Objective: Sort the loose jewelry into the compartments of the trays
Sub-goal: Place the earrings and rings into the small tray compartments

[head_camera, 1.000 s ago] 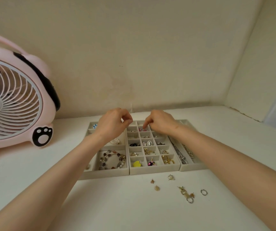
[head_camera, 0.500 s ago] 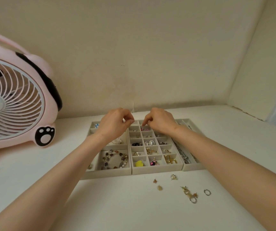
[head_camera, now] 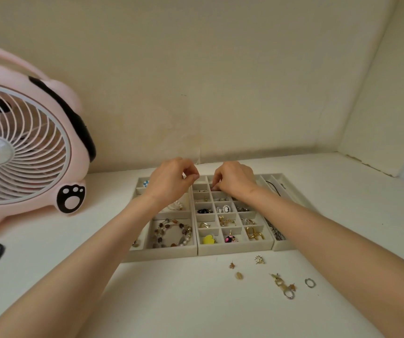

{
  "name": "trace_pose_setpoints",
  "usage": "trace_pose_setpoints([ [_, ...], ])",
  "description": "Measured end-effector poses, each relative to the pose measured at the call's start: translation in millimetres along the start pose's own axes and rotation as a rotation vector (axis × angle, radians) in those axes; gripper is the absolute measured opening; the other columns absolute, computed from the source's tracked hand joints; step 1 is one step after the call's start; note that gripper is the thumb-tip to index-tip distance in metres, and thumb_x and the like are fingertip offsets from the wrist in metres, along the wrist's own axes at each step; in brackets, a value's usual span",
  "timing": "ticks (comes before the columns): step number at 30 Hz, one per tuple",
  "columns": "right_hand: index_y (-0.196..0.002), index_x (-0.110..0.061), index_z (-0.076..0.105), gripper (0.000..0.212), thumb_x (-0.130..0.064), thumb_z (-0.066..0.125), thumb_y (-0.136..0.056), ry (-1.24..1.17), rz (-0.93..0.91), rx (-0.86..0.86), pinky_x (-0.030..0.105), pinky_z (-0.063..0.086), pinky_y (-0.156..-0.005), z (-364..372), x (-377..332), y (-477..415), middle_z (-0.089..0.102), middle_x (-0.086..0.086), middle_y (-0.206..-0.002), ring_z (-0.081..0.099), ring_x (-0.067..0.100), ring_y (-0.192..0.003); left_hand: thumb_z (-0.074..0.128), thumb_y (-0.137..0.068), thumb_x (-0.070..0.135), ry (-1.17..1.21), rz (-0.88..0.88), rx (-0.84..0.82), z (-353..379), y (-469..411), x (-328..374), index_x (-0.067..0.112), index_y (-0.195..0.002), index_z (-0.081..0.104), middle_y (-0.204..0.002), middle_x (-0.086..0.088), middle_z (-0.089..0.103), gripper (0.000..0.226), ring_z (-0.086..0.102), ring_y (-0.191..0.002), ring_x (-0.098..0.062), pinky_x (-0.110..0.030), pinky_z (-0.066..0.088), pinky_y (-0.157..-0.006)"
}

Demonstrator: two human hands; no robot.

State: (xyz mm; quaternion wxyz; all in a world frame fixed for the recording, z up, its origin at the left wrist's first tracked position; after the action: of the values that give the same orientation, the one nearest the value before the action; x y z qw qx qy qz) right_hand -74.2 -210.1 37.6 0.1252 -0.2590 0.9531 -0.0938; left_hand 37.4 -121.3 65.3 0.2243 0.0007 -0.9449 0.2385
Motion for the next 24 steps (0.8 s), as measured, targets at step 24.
trace_pose_setpoints([
  [24, -0.079, -0.027, 0.07, 0.007, -0.025, 0.077, -0.077, -0.067, 0.004, -0.059, 0.024, 0.038, -0.062, -22, 13, 0, 0.056, -0.015, -0.071, 0.054, 0.008, -0.078, 0.055, -0.091, 0.024, -0.02, 0.01, -0.026, 4, 1, 2, 0.019, -0.095, 0.067, -0.096, 0.006, 0.063, 0.013, 0.05, -0.079, -0.01, -0.028, 0.043, -0.069],
])
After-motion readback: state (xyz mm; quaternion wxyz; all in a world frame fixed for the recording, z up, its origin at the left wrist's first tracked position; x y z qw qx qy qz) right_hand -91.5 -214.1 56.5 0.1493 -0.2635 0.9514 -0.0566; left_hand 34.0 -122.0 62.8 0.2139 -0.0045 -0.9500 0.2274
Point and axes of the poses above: each hand's wrist, its own y-axis away from the middle knuckle, its own z-axis out of the palm, x = y × z, the point moved 8 cm from there along -y, towards the middle knuckle
